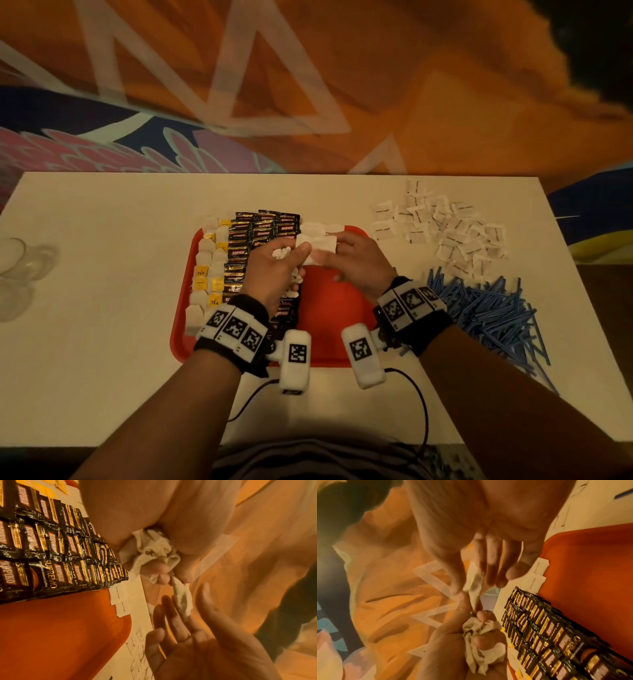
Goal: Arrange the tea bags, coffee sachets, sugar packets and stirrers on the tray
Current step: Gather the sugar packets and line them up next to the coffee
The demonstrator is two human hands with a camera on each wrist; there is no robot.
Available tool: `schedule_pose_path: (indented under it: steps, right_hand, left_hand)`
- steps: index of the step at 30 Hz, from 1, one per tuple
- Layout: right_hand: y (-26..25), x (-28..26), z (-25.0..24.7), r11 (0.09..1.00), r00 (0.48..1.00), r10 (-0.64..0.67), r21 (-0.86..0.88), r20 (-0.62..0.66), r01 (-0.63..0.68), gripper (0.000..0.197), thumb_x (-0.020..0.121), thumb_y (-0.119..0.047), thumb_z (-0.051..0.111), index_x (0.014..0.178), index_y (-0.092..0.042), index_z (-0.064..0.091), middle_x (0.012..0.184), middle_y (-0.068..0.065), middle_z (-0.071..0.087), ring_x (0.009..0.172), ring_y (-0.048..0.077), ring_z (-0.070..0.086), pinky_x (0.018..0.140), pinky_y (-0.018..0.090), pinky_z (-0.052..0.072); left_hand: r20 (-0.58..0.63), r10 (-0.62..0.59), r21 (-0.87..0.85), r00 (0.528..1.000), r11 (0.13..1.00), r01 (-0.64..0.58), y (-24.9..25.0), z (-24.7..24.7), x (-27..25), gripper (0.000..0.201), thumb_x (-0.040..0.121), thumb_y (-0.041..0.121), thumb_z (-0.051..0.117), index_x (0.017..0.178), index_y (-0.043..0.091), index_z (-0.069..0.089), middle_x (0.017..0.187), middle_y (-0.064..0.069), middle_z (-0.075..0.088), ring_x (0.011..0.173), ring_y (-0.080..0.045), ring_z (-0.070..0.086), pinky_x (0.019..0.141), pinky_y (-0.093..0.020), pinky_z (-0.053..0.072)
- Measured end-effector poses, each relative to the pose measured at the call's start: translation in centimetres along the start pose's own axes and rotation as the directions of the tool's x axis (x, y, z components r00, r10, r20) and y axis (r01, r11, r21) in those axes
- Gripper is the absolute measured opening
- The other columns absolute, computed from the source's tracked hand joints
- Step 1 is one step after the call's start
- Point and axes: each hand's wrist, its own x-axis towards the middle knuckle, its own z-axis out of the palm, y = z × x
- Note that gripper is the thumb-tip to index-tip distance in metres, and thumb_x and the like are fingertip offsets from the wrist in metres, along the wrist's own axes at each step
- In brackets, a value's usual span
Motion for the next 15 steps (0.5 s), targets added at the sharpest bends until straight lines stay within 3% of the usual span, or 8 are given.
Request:
schedule_pose_path:
  steps: [2,4,6,9,13,15]
  right_hand:
    - [0.2,-0.1,0.3,0.999,0.998,-0.031,0.014,0.059,0.03,0.023,0.079,-0.008,0.078,0.094,-0.022,0.068,0.093,0.003,0.074,0.074,0.01,0.067,0.054,0.021,0.049]
    - [0.2,0.0,0.5,0.998,0.999,-0.038,0.051,0.015,0.037,0.024,0.078,-0.001,0.078,0.085,-0.023,0.069,0.084,0.001,0.072,0.067,0.007,0.064,0.054,0.019,0.048]
    - [0.3,0.2,0.6,0.993,1.0,-0.001,0.115,-0.031,0.005,0.019,0.079,-0.003,0.077,0.081,-0.021,0.072,0.079,-0.001,0.072,0.067,0.007,0.065,0.058,0.02,0.049]
    - [0.6,0.5,1.0,0.965,0.995,0.075,0.256,-0.07,-0.054,0.003,0.085,-0.016,0.074,0.085,-0.018,0.075,0.089,0.009,0.074,0.081,0.021,0.066,0.066,0.031,0.05]
    - [1.2,0.5,1.4,0.933,0.986,0.142,0.346,-0.091,-0.103,0.009,0.091,-0.021,0.067,0.091,-0.014,0.073,0.093,0.011,0.072,0.077,0.02,0.064,0.056,0.026,0.046]
    - [1.7,0.4,1.3,0.954,0.991,0.125,0.281,-0.043,-0.109,0.009,0.089,-0.02,0.07,0.094,-0.013,0.072,0.092,0.008,0.073,0.076,0.016,0.066,0.055,0.024,0.048]
  left_hand:
    - [0.022,0.026,0.047,0.999,0.999,-0.027,-0.2,-0.1,-0.1,0.011,0.09,0.02,0.073,0.1,0.016,0.069,0.069,-0.001,0.067,0.054,-0.009,0.058,0.042,-0.024,0.042]
    - [0.034,0.044,0.069,0.998,0.997,-0.046,-0.3,-0.2,-0.1,0.007,0.091,0.018,0.072,0.098,0.017,0.071,0.069,-0.002,0.067,0.055,-0.01,0.058,0.042,-0.024,0.043]
    - [0.033,0.058,0.085,0.998,0.995,-0.061,-0.4,-0.3,-0.1,0.003,0.091,0.017,0.072,0.094,0.019,0.072,0.071,-0.003,0.068,0.056,-0.011,0.059,0.043,-0.025,0.043]
    - [0.024,0.072,0.091,0.997,0.993,-0.074,-0.4,-0.2,0.0,0.005,0.091,0.017,0.072,0.094,0.02,0.071,0.074,-0.006,0.068,0.058,-0.011,0.059,0.043,-0.025,0.044]
    - [0.007,0.066,0.064,0.998,0.996,-0.067,-0.4,0.0,0.2,0.008,0.092,0.016,0.071,0.1,0.016,0.071,0.071,-0.002,0.067,0.055,-0.007,0.058,0.043,-0.024,0.044]
    - [-0.005,0.059,0.049,0.998,0.997,-0.059,-0.6,0.1,0.4,0.005,0.093,0.016,0.07,0.098,0.016,0.071,0.069,0.0,0.067,0.054,-0.006,0.058,0.043,-0.024,0.045]
